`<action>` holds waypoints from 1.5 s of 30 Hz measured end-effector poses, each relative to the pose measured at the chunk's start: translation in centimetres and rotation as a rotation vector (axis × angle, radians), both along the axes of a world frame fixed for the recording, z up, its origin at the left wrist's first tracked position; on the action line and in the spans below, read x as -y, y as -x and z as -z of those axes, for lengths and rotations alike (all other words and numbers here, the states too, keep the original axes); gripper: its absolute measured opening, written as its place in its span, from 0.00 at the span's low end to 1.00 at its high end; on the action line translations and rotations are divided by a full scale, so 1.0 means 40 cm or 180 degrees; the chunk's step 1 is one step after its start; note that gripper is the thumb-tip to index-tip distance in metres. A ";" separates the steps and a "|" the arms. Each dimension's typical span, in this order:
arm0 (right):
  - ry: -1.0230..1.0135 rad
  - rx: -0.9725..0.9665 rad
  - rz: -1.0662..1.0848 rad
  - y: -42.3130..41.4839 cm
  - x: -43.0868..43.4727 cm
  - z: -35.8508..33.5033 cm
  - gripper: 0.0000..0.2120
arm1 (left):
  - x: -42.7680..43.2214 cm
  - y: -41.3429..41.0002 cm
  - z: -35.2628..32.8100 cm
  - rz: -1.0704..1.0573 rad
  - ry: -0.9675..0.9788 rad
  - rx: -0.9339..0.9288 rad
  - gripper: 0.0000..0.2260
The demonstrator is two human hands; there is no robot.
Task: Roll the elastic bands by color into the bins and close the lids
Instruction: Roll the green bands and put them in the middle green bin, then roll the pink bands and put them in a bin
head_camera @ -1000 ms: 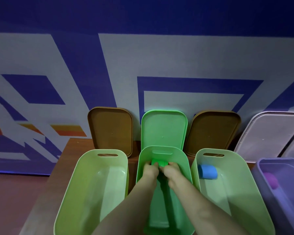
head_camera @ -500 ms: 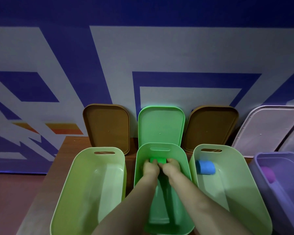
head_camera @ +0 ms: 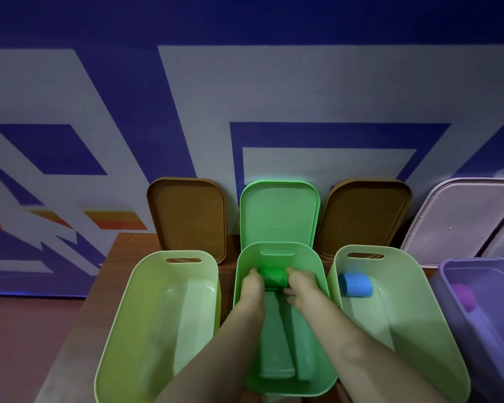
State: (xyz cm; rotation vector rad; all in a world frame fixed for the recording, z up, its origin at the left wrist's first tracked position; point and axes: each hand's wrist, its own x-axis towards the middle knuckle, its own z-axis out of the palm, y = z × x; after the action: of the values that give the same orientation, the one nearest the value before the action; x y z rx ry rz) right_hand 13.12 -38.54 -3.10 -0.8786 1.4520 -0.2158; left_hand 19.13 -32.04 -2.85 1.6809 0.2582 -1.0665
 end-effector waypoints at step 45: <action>0.2908 -0.0382 -0.2524 0.377 -0.302 -0.439 0.14 | -0.414 0.248 -0.418 0.2036 -0.0307 0.2937 0.16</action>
State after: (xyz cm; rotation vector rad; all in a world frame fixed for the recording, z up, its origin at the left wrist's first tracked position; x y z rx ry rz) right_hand -1.98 -26.46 14.47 -2.1633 0.9683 -0.2229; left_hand 9.22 -15.48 13.85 2.2208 -0.8796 -0.5950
